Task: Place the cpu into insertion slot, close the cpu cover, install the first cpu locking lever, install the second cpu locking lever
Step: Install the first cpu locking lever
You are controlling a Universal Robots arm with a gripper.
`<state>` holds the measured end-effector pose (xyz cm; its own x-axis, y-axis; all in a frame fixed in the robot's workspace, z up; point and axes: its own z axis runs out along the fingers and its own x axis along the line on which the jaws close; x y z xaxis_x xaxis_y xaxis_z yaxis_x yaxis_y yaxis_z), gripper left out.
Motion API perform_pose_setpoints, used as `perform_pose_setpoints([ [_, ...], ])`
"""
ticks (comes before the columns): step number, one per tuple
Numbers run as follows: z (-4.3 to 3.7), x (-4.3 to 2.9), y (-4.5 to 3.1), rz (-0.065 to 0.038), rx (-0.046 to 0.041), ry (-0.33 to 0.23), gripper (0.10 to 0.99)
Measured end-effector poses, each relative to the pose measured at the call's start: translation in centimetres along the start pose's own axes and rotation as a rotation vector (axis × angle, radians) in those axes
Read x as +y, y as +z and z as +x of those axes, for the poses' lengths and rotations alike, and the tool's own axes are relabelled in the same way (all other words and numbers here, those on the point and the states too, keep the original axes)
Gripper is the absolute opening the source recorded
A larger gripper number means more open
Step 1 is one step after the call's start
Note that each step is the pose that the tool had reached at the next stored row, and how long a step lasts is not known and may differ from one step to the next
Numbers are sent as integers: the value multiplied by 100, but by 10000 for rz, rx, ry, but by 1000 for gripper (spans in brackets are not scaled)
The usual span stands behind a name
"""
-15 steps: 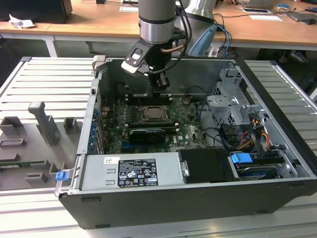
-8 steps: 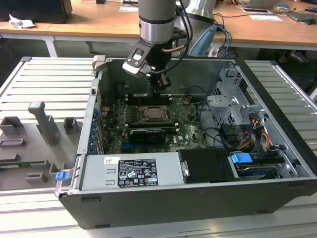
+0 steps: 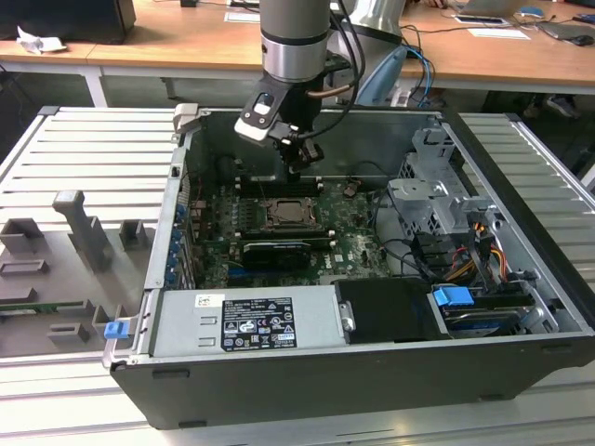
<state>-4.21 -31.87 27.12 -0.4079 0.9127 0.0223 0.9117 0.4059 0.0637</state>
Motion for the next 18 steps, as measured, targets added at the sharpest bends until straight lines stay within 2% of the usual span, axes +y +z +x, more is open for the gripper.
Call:
perform_pose_setpoints([
  [18,0,0,0,33,95,-1488,106],
])
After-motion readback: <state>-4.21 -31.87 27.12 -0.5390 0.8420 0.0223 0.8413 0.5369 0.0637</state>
